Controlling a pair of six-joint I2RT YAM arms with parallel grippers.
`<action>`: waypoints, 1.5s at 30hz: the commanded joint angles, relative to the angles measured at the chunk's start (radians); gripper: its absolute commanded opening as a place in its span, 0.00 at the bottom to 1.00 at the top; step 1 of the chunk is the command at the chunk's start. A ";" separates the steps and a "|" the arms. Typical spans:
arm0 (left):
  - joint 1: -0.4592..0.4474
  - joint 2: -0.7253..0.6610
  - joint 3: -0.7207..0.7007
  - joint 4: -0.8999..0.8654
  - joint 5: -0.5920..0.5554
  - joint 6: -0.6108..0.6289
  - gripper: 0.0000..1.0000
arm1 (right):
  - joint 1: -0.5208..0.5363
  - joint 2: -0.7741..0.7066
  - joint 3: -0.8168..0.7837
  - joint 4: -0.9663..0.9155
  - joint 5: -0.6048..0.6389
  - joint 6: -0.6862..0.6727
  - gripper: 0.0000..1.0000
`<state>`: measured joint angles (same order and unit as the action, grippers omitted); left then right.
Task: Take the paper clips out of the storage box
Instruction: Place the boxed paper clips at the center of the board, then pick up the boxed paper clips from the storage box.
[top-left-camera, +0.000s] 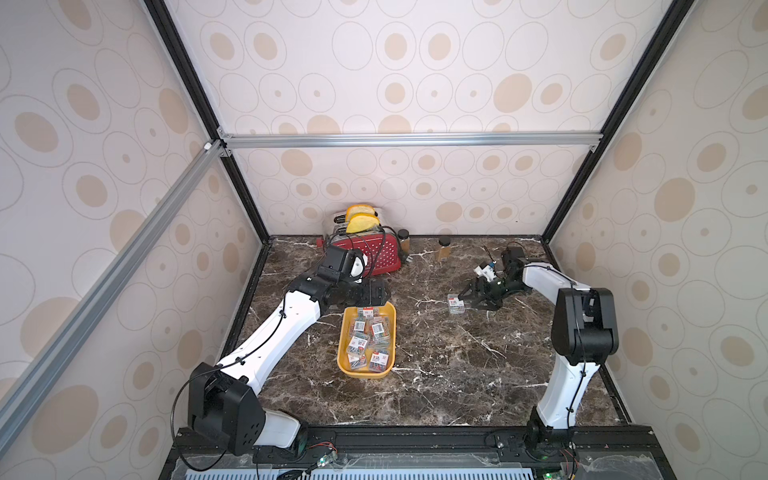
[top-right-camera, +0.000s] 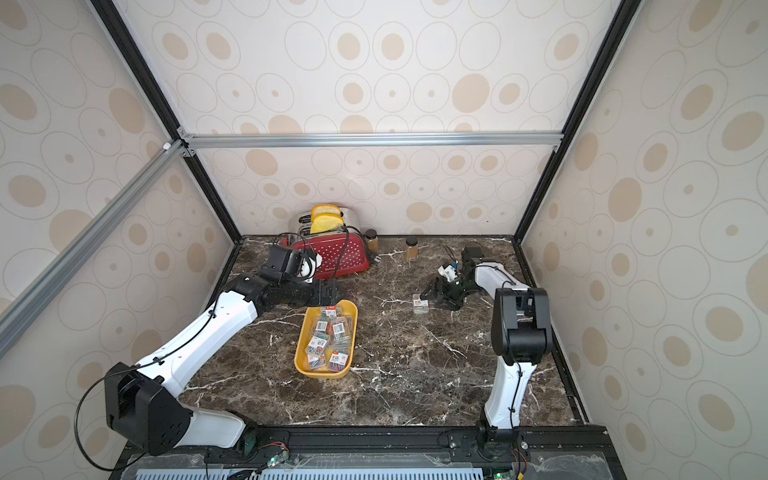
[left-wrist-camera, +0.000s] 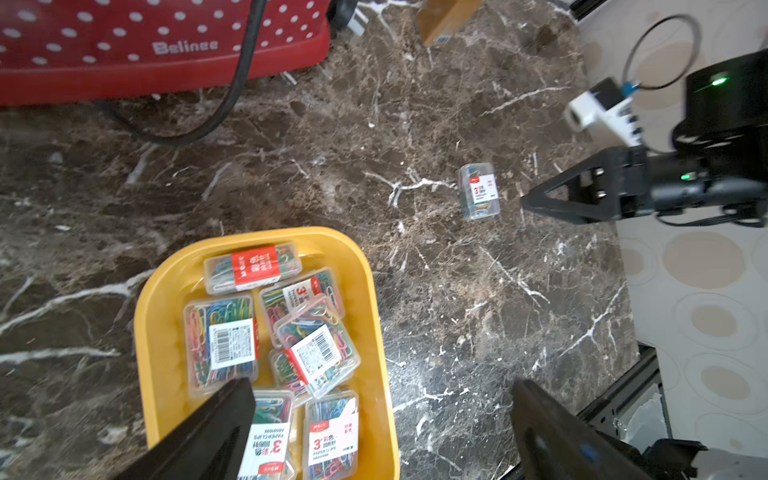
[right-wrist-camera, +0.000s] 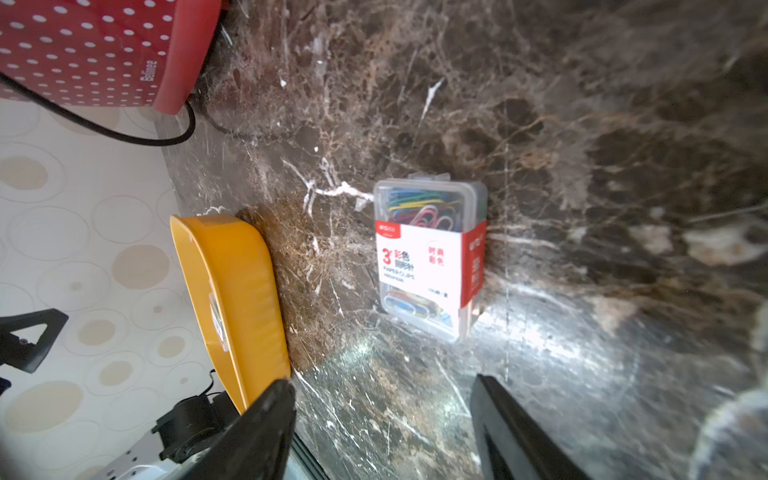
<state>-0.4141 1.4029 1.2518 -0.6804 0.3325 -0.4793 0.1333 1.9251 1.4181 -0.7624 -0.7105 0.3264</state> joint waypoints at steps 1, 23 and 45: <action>0.006 0.005 0.027 -0.115 -0.066 0.058 0.98 | 0.059 -0.073 0.034 -0.125 0.118 -0.072 0.72; -0.097 0.143 -0.104 -0.110 -0.267 0.050 0.93 | 0.294 -0.277 0.051 -0.190 0.265 -0.153 0.72; -0.152 0.180 -0.210 -0.076 -0.327 0.002 0.89 | 0.305 -0.295 0.012 -0.179 0.236 -0.164 0.72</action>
<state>-0.5575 1.5715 1.0485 -0.7555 0.0265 -0.4603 0.4305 1.6600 1.4467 -0.9287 -0.4614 0.1745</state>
